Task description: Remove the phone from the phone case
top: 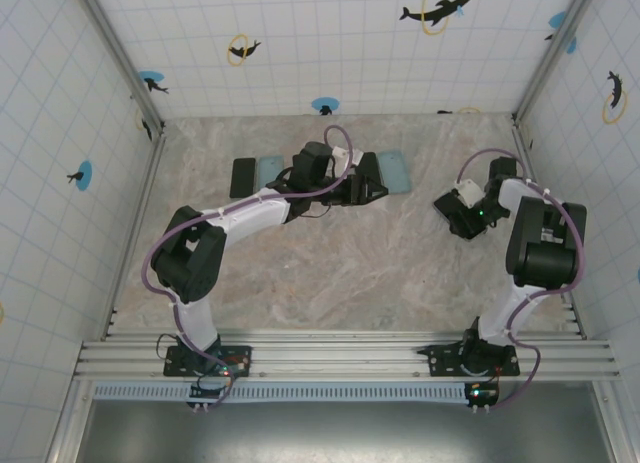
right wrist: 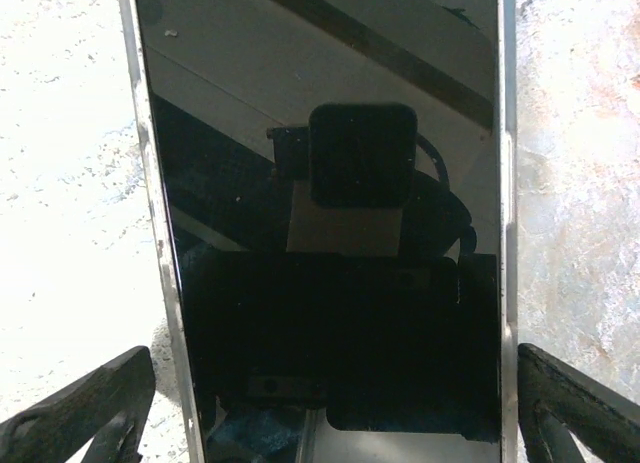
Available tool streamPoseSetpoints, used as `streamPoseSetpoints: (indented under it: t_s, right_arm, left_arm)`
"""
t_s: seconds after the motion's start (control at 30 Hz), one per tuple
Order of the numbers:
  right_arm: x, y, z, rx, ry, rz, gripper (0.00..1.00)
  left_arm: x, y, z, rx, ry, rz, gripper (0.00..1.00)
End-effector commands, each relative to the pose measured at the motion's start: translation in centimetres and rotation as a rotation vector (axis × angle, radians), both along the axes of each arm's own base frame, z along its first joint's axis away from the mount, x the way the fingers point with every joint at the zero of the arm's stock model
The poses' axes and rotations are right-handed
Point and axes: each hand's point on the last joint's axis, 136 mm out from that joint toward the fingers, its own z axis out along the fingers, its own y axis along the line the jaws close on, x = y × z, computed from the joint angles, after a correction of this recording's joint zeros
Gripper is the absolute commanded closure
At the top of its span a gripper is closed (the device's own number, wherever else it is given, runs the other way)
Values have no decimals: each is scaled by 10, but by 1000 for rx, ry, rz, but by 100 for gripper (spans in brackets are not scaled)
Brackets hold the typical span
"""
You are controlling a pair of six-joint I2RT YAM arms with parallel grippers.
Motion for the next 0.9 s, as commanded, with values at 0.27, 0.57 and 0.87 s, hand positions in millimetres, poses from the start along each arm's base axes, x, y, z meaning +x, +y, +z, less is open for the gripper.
streamPoseSetpoints:
  t_s: [0.27, 0.57, 0.87]
  right_arm:
    - [-40, 5, -31, -55, 133, 39, 30]
    - [-6, 9, 5, 54, 3, -99, 38]
    - [3, 20, 43, 190, -143, -188, 42]
  left_arm:
    - [0, -5, 5, -18, -20, -40, 28]
    - [7, -4, 2, -12, -12, -5, 29]
    - [17, -7, -3, -30, 13, 53, 30]
